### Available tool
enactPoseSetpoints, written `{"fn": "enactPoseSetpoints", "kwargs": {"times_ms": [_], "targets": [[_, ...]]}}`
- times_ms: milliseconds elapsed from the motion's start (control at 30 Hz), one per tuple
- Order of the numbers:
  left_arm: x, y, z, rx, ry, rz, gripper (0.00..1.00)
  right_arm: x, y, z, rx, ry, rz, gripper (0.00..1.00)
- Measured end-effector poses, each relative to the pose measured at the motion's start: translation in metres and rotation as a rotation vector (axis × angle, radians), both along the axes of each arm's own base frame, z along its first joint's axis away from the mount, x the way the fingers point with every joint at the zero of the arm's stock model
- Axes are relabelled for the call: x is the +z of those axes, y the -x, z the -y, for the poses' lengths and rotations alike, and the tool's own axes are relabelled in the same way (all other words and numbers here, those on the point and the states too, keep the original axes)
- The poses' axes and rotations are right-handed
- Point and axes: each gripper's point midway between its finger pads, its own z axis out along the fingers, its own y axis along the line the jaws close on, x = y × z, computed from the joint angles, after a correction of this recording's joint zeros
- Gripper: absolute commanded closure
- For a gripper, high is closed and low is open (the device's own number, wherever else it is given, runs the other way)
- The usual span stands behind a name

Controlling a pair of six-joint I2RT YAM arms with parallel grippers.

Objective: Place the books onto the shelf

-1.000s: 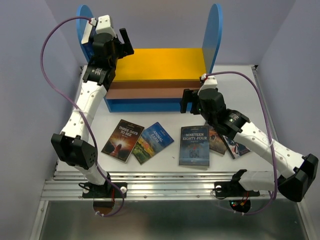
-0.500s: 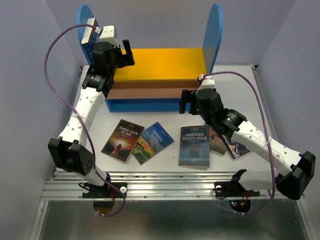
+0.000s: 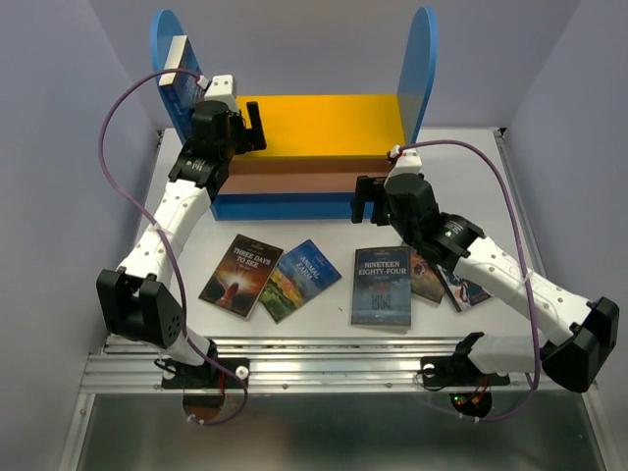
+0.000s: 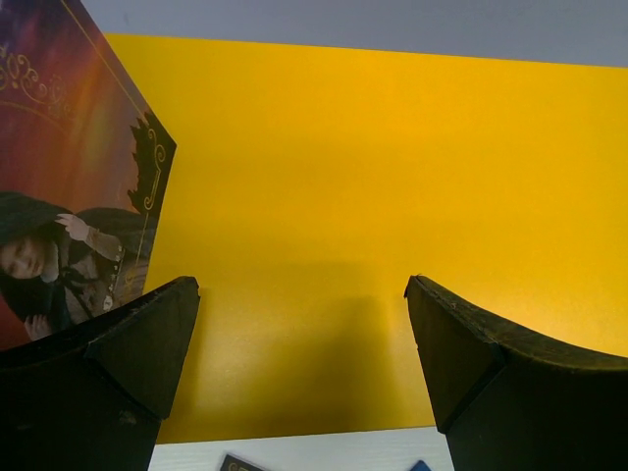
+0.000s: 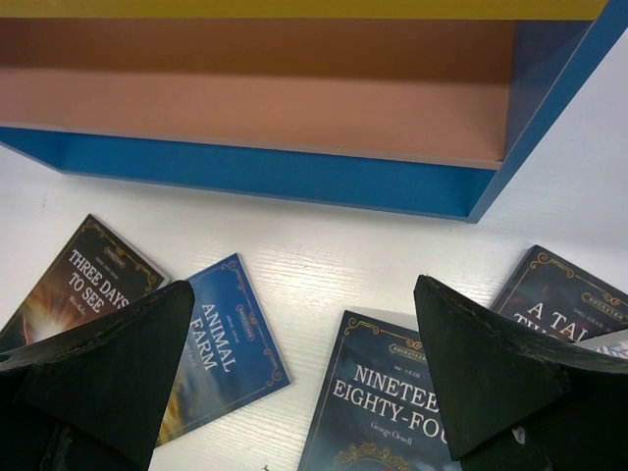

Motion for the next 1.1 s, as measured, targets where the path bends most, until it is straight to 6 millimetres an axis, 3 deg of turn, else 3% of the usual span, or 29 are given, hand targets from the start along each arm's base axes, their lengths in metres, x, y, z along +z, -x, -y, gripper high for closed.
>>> {"fn": "enactPoseSetpoints", "kwargs": {"times_ms": [433, 667, 867, 1100], "targets": [[0.0, -0.004, -0.009, 0.037, -0.049, 0.002, 0.01, -0.001, -0.001, 0.004, -0.015, -0.008, -0.004, 0.0], [0.005, -0.003, -0.001, -0.018, -0.026, 0.015, 0.01, -0.009, 0.002, 0.007, -0.015, 0.003, -0.017, 0.0], [0.031, 0.008, 0.022, -0.15, 0.05, 0.073, 0.01, -0.006, 0.002, 0.008, -0.015, -0.003, -0.01, 0.0], [0.084, 0.039, 0.035, -0.245, 0.111, 0.195, 0.01, -0.005, 0.003, 0.008, -0.016, -0.006, -0.007, 0.0]]}}
